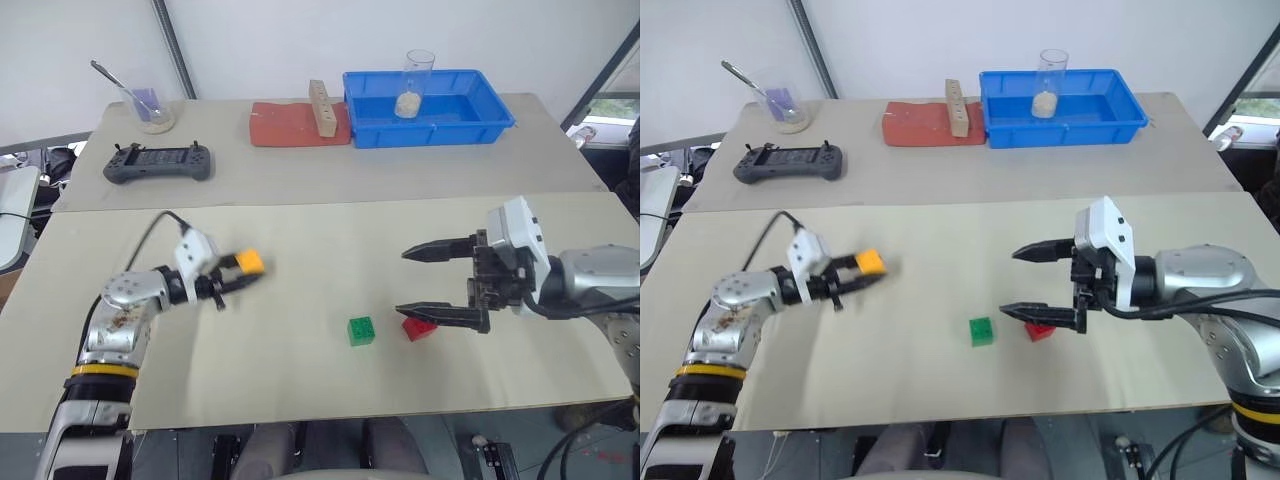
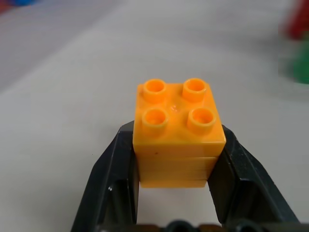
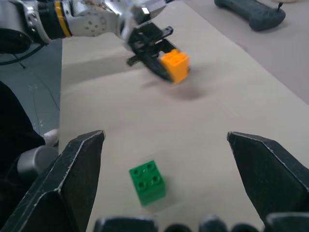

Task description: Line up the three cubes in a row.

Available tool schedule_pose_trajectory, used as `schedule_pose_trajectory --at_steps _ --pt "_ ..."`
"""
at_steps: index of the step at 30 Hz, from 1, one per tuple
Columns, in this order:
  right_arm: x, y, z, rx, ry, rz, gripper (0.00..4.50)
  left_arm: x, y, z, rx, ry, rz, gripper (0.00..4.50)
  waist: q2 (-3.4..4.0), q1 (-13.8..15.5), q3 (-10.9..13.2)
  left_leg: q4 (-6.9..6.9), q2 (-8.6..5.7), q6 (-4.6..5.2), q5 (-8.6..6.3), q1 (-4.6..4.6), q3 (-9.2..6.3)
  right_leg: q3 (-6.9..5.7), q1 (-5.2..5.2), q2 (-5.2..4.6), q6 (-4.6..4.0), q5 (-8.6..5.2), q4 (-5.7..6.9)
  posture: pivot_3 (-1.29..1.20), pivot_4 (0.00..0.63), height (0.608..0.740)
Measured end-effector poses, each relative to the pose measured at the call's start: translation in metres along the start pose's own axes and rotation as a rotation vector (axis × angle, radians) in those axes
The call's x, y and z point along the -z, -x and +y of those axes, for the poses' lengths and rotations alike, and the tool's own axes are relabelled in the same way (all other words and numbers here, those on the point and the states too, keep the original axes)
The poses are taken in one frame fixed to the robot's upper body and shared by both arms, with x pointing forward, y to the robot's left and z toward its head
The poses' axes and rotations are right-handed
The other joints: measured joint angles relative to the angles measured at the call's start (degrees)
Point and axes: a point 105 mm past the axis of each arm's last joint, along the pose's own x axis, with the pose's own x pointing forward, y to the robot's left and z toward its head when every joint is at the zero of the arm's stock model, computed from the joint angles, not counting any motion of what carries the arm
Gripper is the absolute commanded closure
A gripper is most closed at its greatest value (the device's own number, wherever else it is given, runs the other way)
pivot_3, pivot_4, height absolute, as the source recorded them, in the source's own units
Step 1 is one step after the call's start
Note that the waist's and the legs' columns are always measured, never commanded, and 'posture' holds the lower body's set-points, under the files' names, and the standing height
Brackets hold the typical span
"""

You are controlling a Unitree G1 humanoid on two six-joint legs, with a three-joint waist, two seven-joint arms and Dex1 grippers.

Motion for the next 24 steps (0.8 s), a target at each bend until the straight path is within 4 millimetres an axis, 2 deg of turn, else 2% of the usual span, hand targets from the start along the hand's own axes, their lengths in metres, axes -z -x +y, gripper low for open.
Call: schedule_pose_trajectory --at_steps 2,5,13,23,24 --pt "0.0 -0.001 0.009 -0.026 0.007 0.006 0.0 0.002 -0.013 -0.023 0.121 -0.008 -0.001 3.11 0.0 0.13 0.0 0.0 0.0 0.0 0.0 0.0 0.0 0.0 0.02 0.0 0.0 0.0 -0.02 0.0 0.15 0.74" --pt "0.002 -0.002 0.015 -0.032 0.009 0.017 0.0 0.004 -0.021 -0.036 0.197 -0.029 -0.007 3.11 0.0 0.44 0.0 0.04 0.0 0.0 0.0 0.01 0.0 -0.02 0.04 0.0 0.0 0.0 -0.02 0.0 0.15 0.74" --pt "0.005 0.001 0.015 0.024 -0.016 0.01 0.0 0.012 -0.057 -0.049 0.239 -0.045 -0.064 3.11 -0.01 0.77 0.0 0.08 -0.04 0.02 0.0 0.0 0.0 -0.08 0.08 -0.01 0.01 0.0 -0.01 0.0 0.15 0.74" --pt "0.011 0.002 0.017 0.031 -0.038 0.018 0.0 0.011 -0.066 -0.051 0.251 -0.068 -0.066 3.11 -0.01 0.57 0.0 0.1 -0.03 0.02 0.01 0.01 0.0 -0.1 0.1 0.02 0.01 0.0 0.0 0.0 0.15 0.74" --pt "0.011 0.002 0.017 0.031 -0.038 0.019 0.0 0.011 -0.066 -0.051 0.251 -0.069 -0.066 2.61 -0.01 0.57 0.0 0.1 -0.03 0.02 0.01 0.02 0.0 -0.1 0.1 0.02 0.01 0.0 0.0 0.0 0.15 0.74"
